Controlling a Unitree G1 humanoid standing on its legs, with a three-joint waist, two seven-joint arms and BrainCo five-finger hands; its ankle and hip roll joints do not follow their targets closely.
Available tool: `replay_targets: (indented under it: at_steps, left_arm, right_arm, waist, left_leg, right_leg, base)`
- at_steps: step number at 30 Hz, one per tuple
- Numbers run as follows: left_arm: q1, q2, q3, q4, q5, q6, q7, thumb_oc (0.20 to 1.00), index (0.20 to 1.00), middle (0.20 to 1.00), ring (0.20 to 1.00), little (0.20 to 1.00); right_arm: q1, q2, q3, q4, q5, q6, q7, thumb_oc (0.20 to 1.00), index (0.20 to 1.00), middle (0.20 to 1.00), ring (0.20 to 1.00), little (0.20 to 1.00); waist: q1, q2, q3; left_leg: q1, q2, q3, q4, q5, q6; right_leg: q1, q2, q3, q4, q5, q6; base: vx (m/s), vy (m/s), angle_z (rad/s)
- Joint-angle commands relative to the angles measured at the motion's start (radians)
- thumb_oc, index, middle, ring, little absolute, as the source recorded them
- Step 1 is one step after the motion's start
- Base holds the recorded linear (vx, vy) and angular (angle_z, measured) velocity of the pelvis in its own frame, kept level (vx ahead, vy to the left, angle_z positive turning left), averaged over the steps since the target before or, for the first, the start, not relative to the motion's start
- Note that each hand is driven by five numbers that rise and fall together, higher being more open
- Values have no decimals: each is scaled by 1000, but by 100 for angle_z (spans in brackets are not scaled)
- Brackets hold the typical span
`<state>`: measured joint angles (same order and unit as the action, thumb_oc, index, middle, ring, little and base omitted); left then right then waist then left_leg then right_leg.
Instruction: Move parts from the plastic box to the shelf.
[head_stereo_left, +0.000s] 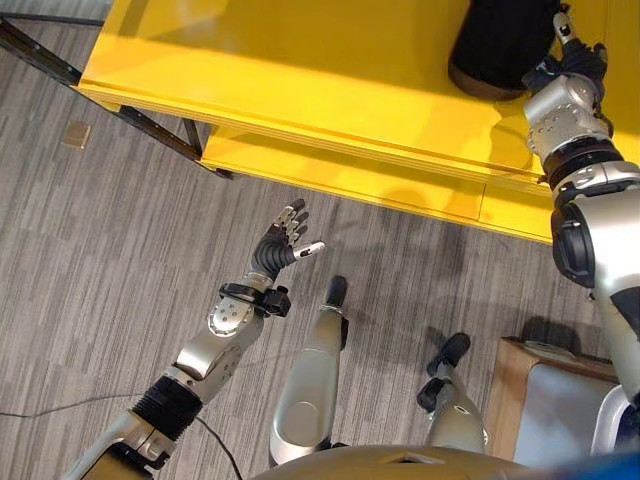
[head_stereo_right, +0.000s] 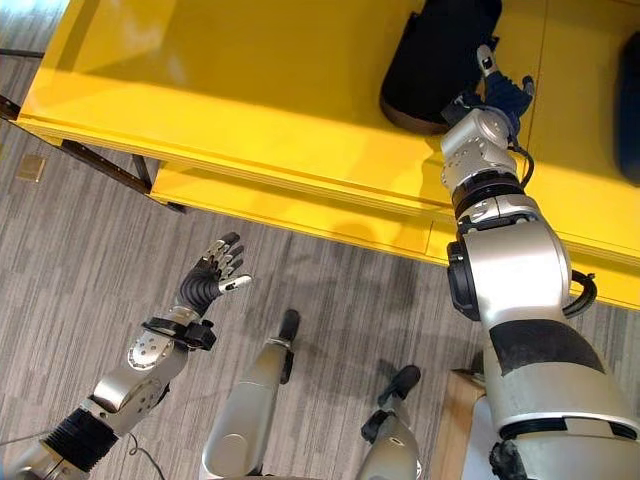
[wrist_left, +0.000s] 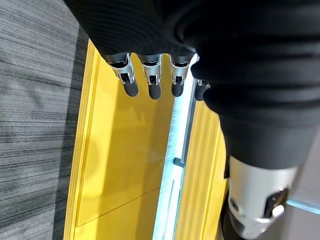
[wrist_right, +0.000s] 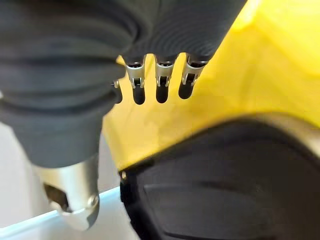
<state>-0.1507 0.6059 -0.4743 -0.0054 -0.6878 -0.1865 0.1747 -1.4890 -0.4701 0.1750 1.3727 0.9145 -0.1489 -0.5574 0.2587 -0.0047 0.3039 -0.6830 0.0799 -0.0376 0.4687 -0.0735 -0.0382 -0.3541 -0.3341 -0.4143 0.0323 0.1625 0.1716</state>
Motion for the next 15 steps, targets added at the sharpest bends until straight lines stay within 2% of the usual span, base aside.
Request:
replay_targets:
  at_steps: [1,6,9,10,11,12,13,15]
  left_arm:
    - [-26,50,18,-32,-15,-66,6,1000,1000,1000,1000,1000]
    - [-25,53,27,-32,-8,-67,11,1000,1000,1000,1000,1000]
    - [-11,49,56,-38,4,-69,14,1000,1000,1000,1000,1000]
    - [-4,48,62,-44,8,-70,15,1000,1000,1000,1000,1000]
    - [2,49,70,-49,11,-68,13,1000,1000,1000,1000,1000]
    - [11,53,77,-59,13,-68,12,1000,1000,1000,1000,1000]
    - [14,56,86,-65,14,-71,11,1000,1000,1000,1000,1000]
    - [27,62,101,-89,15,-72,5,1000,1000,1000,1000,1000]
  right_arm:
    - [24,-35,27,-133,-87,-63,-22,1000,1000,1000,1000,1000]
    - [68,-12,29,-235,-174,-70,-63,1000,1000,1000,1000,1000]
    - [168,16,4,-413,-275,-80,-105,1000,1000,1000,1000,1000]
    - [199,28,-7,-472,-300,-85,-116,1000,1000,1000,1000,1000]
    - [231,39,-18,-518,-319,-86,-122,1000,1000,1000,1000,1000]
    - [268,50,-25,-567,-345,-82,-129,1000,1000,1000,1000,1000]
    - [299,60,-32,-611,-362,-86,-130,1000,1000,1000,1000,1000]
    - [362,76,-45,-704,-400,-84,-131,1000,1000,1000,1000,1000]
  waist:
    - [12,-21,54]
    - [-4,-27,51]
    - [-26,-33,47]
    - [-29,-32,48]
    - [-34,-33,44]
    - [-39,-39,36]
    - [-40,-36,39]
    - [-48,-39,31]
  left_leg:
    - [-43,2,9,-21,6,-11]
    - [-20,13,14,-44,21,-13]
    - [2,28,18,-54,31,-17]
    - [-1,29,26,-61,59,-8]
    - [4,31,27,-65,61,-8]
    - [18,33,21,-68,42,-19]
    - [16,36,29,-71,67,-11]
    - [27,41,31,-83,76,-13]
  right_leg:
    - [214,45,12,131,-221,2]
    - [216,50,23,126,-220,-1]
    - [224,56,33,124,-224,-5]
    - [219,53,23,122,-209,-10]
    - [222,54,25,120,-209,-11]
    - [234,59,35,116,-224,-8]
    - [230,57,25,114,-211,-13]
    - [240,60,25,106,-210,-13]
  base:
    - [-34,0,-8]
    - [-23,-5,-5]
    - [-59,-2,-7]
    - [-80,16,-14]
    - [-14,-38,-21]
    - [-6,-38,-19]
    - [-1,-45,-14]
    - [-38,-21,-10]
